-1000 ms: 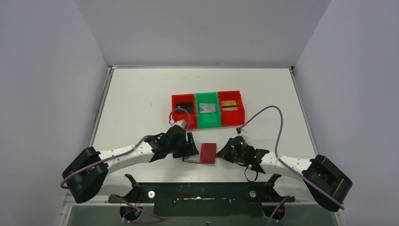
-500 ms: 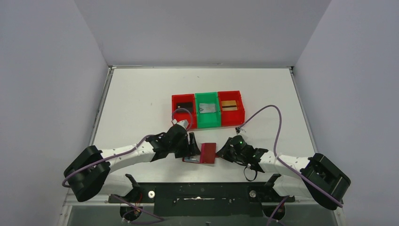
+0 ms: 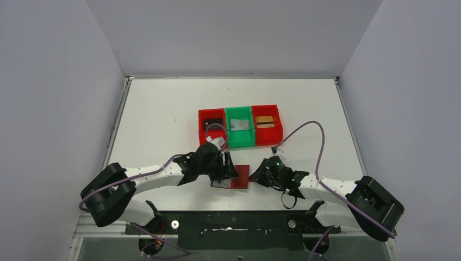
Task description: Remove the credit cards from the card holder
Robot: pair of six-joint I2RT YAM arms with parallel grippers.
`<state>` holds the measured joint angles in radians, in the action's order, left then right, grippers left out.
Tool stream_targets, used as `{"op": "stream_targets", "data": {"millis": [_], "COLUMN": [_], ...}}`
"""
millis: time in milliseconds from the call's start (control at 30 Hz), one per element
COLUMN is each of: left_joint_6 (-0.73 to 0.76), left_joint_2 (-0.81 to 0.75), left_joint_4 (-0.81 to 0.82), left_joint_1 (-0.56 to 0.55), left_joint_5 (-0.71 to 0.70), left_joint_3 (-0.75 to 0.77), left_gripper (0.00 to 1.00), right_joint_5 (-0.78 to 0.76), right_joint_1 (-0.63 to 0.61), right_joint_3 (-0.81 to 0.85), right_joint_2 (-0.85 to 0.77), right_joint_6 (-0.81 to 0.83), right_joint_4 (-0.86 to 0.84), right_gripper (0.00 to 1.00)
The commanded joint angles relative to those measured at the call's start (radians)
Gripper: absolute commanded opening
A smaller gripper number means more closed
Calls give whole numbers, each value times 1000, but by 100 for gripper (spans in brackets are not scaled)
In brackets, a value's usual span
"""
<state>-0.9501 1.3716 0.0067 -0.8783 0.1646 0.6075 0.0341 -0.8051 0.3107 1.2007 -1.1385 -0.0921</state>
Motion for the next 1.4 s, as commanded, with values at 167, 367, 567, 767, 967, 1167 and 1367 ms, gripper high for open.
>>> {"op": "stream_targets", "data": {"millis": [167, 367, 567, 767, 967, 1167, 1367], "left_joint_6": [27, 54, 47, 85, 64, 68, 50], "left_joint_2": [99, 157, 215, 260, 239, 206, 157], "left_joint_4": [144, 57, 61, -31, -5, -35, -31], "left_joint_1": [-42, -76, -85, -110, -123, -122, -119], "left_joint_5": [103, 44, 33, -12, -12, -26, -62], "left_joint_3": [120, 194, 186, 225, 192, 170, 128], "left_gripper": [53, 52, 51, 50, 43, 39, 35], "right_joint_5": [-12, -61, -188, -226, -144, -4, 66], "right_joint_1": [10, 13, 14, 16, 24, 29, 30], "right_joint_3": [18, 22, 32, 24, 54, 139, 194], "right_joint_2": [-50, -111, -258, -392, -326, -108, 81], "right_joint_6": [3, -23, -62, -60, -30, -6, -16], "right_joint_4": [-14, 53, 213, 236, 106, -17, -98], "right_gripper": [14, 25, 36, 28, 15, 10, 9]}}
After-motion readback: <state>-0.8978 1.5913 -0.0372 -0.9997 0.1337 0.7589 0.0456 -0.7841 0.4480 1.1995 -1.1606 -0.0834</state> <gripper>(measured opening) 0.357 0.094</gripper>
